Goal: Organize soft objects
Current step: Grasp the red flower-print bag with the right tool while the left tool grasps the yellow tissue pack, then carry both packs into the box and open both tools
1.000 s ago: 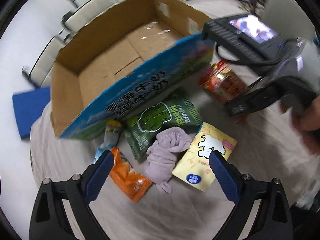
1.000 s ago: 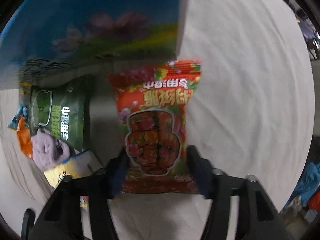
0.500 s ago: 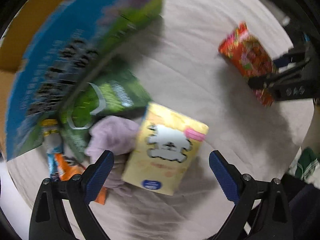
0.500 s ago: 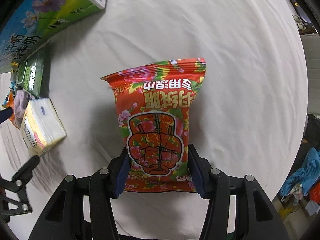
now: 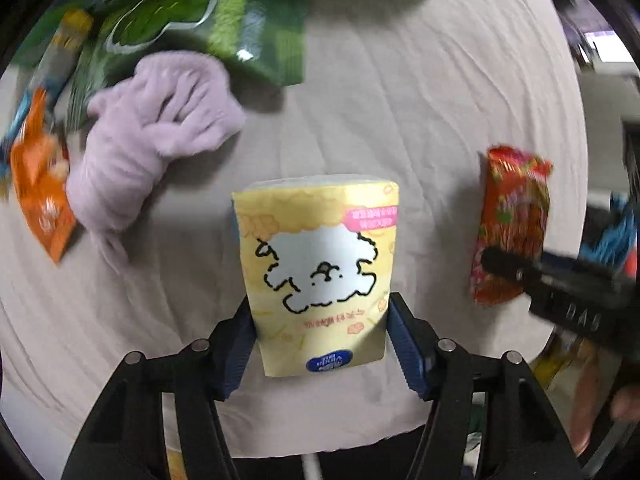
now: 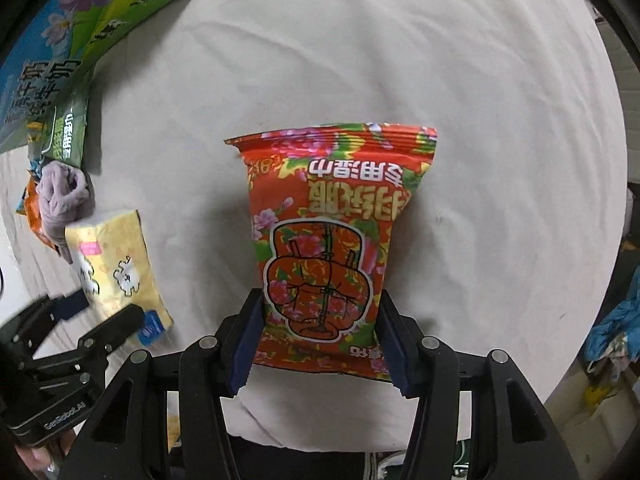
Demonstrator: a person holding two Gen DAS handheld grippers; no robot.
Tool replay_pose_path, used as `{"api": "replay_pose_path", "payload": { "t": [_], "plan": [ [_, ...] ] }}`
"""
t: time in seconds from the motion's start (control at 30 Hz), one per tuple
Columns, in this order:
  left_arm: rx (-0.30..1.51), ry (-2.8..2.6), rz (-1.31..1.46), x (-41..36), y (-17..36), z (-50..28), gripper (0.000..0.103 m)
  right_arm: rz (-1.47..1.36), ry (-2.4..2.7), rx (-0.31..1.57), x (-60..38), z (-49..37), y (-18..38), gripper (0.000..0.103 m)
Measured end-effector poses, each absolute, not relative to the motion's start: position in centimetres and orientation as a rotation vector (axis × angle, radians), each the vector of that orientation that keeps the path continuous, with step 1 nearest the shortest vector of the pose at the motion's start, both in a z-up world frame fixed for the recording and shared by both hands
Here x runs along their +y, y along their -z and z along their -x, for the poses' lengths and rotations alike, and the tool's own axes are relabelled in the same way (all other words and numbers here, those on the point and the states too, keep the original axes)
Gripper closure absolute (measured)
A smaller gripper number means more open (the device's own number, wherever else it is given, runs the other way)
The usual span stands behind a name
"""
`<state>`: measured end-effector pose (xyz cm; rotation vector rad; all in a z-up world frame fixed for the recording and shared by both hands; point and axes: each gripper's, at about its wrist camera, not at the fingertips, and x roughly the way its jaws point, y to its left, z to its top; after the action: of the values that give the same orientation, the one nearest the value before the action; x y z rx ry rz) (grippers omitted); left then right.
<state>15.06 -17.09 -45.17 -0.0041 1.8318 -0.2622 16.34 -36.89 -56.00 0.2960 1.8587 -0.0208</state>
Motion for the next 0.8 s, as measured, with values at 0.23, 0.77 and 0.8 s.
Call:
{"api": "replay_pose_path", "payload": {
  "t": [0.23, 0.77, 0.8],
  "plan": [
    [1.776, 0.183, -0.083, -19.3, 46.9, -16.8, 0.042, -0.262, 0.094, 1.819, -35.7, -17.2, 57.8, 0.042],
    [1.658, 0.129, -0.090, -19.6, 46.4, -15.1, 0.044, -0.225, 0.138, 1.758, -32.5, -16.2, 58.5, 0.054],
    [1.637, 0.128, -0.098, -19.3, 45.3, -14.5, 0.044, -0.227, 0.124, 1.754, -32.2, -16.2, 58.6, 0.054]
  ]
}}
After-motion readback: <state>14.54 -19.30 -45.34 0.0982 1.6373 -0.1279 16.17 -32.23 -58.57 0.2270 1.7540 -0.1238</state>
